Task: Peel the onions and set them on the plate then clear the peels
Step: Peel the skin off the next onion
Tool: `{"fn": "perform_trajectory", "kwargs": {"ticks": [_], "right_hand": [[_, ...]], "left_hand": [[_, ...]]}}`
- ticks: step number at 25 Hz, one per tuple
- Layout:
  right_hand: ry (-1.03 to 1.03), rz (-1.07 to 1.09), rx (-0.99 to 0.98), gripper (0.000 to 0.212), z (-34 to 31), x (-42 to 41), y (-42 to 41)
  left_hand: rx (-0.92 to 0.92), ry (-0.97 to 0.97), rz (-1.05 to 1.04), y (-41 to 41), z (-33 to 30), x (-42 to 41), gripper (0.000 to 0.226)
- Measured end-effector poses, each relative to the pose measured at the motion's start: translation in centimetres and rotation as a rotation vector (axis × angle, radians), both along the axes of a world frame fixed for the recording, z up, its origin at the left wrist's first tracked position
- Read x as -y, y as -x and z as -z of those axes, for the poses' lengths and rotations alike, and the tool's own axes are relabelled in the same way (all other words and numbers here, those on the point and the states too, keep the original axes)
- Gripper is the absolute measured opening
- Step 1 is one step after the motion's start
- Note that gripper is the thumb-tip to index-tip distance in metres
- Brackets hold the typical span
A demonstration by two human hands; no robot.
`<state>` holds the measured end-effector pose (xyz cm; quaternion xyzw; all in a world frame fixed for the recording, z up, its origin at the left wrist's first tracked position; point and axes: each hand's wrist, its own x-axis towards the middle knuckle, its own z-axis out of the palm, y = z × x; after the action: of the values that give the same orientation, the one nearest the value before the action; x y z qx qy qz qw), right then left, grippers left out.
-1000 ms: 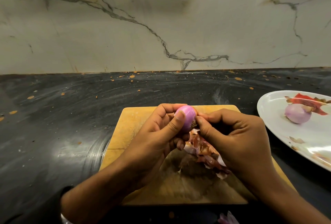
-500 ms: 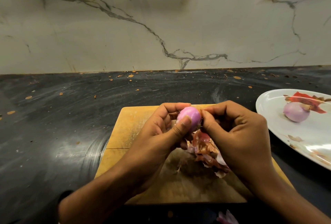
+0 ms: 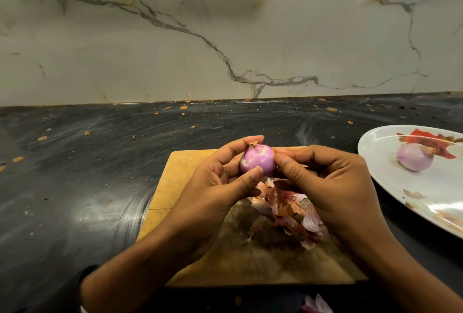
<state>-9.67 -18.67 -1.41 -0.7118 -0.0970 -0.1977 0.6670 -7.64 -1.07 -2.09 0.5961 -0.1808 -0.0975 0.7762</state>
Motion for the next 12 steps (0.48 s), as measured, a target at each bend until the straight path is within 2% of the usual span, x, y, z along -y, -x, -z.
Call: {"fn": "perform_trajectory", "kwargs": {"ticks": [5,10,12], "right_hand": [[0.008,0.004,0.008,0.015,-0.06,0.16,0.04],[0.152,0.099,0.071,0.011,0.39,0.23,0.04],[0.108,0.092,0.050,0.009,0.33,0.24,0.00]], "left_hand": [[0.014,0.005,0.039,-0.04,-0.04,0.02,0.050],[0.065,-0.029,0.017,0.21,0.09,0.37,0.051],[0.059,-0.011,0.022,0.23,-0.01,0.33,0.052]]}}
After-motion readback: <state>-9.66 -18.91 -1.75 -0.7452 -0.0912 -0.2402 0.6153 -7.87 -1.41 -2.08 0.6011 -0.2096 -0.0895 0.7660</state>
